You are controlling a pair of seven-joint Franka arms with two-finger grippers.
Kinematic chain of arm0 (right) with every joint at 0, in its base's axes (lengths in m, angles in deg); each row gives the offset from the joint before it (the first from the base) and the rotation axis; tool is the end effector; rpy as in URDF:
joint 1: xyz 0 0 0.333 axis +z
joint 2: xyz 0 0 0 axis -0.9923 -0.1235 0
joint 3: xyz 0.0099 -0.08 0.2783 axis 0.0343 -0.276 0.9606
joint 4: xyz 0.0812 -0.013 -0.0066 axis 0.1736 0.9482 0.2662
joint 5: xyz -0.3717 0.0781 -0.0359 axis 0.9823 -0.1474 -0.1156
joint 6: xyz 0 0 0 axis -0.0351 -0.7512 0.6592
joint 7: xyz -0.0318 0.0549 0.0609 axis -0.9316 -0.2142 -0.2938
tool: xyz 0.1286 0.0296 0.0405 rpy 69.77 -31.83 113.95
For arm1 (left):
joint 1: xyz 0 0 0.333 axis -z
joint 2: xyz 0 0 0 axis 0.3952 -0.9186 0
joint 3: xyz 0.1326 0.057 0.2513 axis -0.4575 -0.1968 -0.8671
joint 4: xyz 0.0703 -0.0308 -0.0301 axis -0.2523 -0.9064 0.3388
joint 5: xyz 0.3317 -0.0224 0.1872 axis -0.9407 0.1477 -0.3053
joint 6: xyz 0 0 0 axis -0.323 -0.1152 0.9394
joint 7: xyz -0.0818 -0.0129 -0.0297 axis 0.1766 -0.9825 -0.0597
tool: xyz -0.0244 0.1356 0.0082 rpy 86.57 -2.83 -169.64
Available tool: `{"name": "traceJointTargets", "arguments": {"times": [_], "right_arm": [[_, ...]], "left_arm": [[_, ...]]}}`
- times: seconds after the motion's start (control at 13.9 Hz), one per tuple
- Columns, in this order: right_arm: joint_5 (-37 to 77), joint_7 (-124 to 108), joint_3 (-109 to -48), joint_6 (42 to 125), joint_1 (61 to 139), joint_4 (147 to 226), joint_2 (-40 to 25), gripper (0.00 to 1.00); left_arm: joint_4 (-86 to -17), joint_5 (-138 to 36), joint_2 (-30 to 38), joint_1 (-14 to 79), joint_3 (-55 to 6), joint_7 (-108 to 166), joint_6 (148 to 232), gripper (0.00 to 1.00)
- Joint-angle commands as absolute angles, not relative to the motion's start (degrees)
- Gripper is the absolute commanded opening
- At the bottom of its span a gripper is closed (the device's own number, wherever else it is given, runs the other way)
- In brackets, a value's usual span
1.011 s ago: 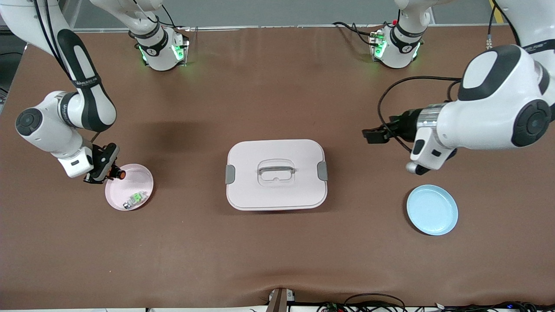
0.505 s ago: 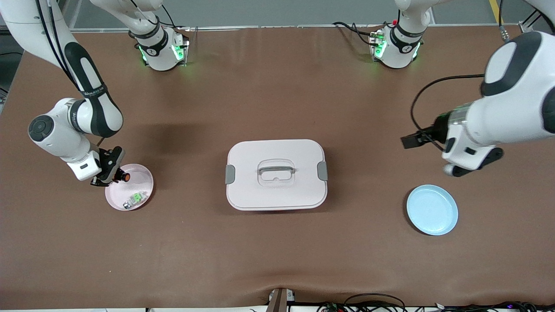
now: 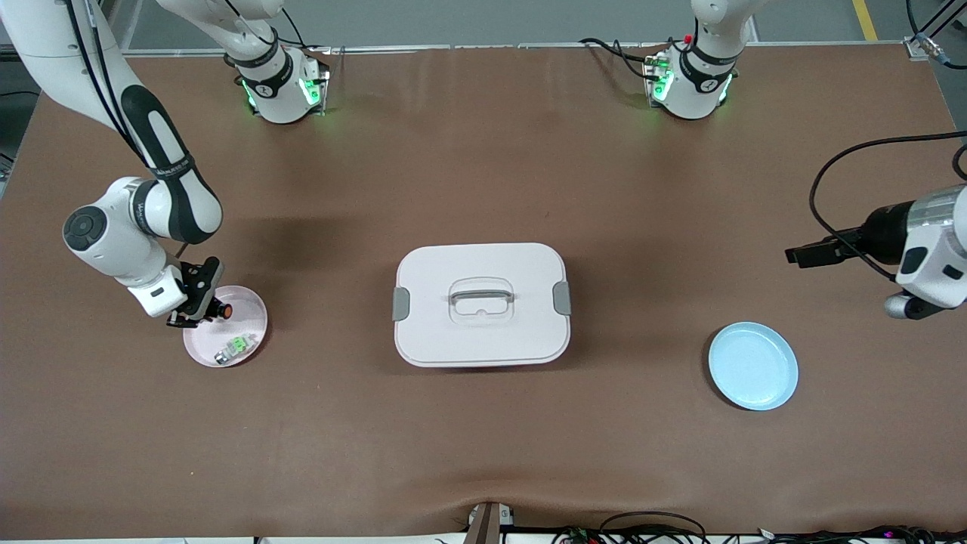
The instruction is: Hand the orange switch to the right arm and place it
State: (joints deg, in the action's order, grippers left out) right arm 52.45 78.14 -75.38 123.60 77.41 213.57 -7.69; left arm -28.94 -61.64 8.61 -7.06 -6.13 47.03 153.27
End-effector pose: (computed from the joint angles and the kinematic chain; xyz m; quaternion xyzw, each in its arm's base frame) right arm 0.5490 -0.0771 0.1575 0.7681 0.6382 0.0424 0.0322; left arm 0.5954 -0.0092 0.4783 0.9754 0.1585 -0.1418 0.0581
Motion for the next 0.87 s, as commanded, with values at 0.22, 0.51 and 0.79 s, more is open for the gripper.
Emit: {"name": "traceJointTargets", "arguments": {"times": [0.22, 0.51, 0.79], "right_arm": [[52.6, 79.5, -74.1, 124.9, 76.4, 213.8, -9.2, 0.00], [52.6, 81.3, -74.0, 124.8, 76.4, 214.8, -9.7, 0.00], [52.5, 81.5, -73.4, 124.3, 76.3, 214.8, -9.7, 0.00]], "left_arm": [[-30.3, -62.4, 10.5, -12.0, -5.9, 39.3, 153.2, 1.00], [-30.3, -62.0, 13.2, -1.3, -21.2, 31.9, 152.2, 1.00], [-32.5, -57.5, 17.5, 17.8, -42.8, 30.5, 151.9, 1.00]]}}
